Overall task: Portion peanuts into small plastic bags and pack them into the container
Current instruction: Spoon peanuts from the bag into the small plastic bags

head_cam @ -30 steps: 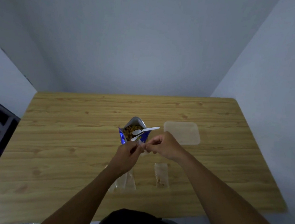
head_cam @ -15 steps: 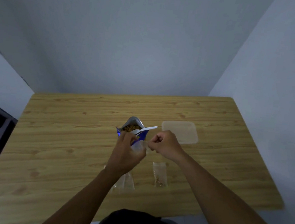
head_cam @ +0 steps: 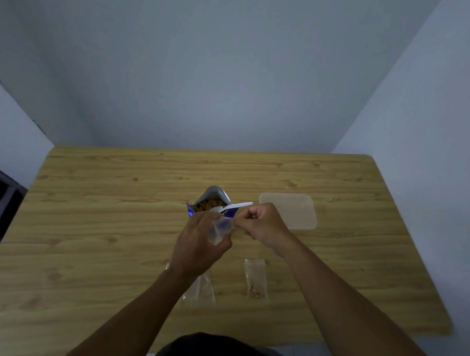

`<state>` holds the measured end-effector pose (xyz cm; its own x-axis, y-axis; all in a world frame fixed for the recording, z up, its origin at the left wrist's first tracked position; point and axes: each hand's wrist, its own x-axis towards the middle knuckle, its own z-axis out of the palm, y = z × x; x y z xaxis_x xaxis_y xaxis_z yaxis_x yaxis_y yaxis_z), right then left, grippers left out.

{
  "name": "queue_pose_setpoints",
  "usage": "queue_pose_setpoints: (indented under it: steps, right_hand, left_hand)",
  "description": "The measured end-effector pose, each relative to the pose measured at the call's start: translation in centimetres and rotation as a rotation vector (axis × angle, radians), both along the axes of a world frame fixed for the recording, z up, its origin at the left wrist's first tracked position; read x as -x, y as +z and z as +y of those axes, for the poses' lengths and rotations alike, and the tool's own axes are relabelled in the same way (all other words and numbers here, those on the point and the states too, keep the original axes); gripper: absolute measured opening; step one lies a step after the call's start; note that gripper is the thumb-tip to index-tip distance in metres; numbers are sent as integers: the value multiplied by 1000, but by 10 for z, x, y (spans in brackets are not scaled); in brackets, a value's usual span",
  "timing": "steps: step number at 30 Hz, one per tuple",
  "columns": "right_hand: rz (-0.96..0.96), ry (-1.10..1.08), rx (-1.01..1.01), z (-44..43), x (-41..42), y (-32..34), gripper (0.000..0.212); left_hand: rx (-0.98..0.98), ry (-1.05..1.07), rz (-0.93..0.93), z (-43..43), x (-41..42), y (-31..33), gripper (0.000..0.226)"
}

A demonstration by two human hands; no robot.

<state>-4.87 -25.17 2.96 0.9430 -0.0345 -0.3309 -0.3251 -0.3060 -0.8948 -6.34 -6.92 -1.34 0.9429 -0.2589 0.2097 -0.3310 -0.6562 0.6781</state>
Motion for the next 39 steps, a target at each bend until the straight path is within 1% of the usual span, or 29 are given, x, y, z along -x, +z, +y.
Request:
queue_pose_setpoints:
  steps: [4, 7, 8, 9, 10, 12, 14, 16, 18, 20, 22, 27, 30, 32, 34, 36, 39]
  right_hand:
    - [89, -3, -50, 2, -5, -5, 22]
    - [191, -48, -36, 1, -9, -12, 44]
    - [210, -88, 3, 2, -10, -15, 51]
    - [203, -139, 64, 3, -11, -19, 54]
    - [170, -200, 138, 5, -12, -22, 50]
    - [42, -309, 250, 10, -16, -26, 38]
    - [-139, -334, 264, 18, -22, -29, 24]
    - [-285, -298, 250, 25, -29, -29, 18]
    - [-360, -247, 217, 31, -34, -29, 15]
    - [-389, -170, 185, 36, -39, -27, 14]
    - [-448, -71, 208, 37, -43, -25, 14]
    - [-695, 209, 443, 25, -57, -17, 13]
    - [-774, 320, 597, 18, -64, -21, 15]
    - [-788, 388, 668, 18, -64, -28, 19]
    - [-762, 382, 681, 23, -61, -32, 19]
    - [-675, 276, 628, 27, -61, -34, 17]
    - [-504, 54, 528, 26, -63, -31, 18]
  left_hand:
    - [42, 26, 27, 4, -3, 6, 38]
    - [86, 44, 31, 14, -8, 7, 37]
    - [98, 54, 26, 19, -11, 8, 39]
    - [106, 70, 18, 24, -13, 8, 40]
    - [110, 90, 12, 29, -16, 8, 40]
    - [104, 117, 5, 37, -23, 8, 40]
    - [96, 108, -17, 44, -30, 4, 41]
    - [87, 86, -6, 50, -36, 0, 44]
    - [63, 67, 39, 53, -41, -4, 48]
    - [46, 36, 70, 55, -42, -8, 50]
    - [47, 8, 79, 56, -42, -10, 51]
    - [70, 1, 91, 60, -44, -12, 53]
    - [81, -23, 92, 62, -45, -13, 53]
    - [89, -37, 93, 63, -46, -14, 53]
    - [100, -48, 89, 64, -46, -15, 52]
    - [103, -56, 89, 65, -48, -15, 51]
    - [92, -73, 112, 70, -49, -14, 55]
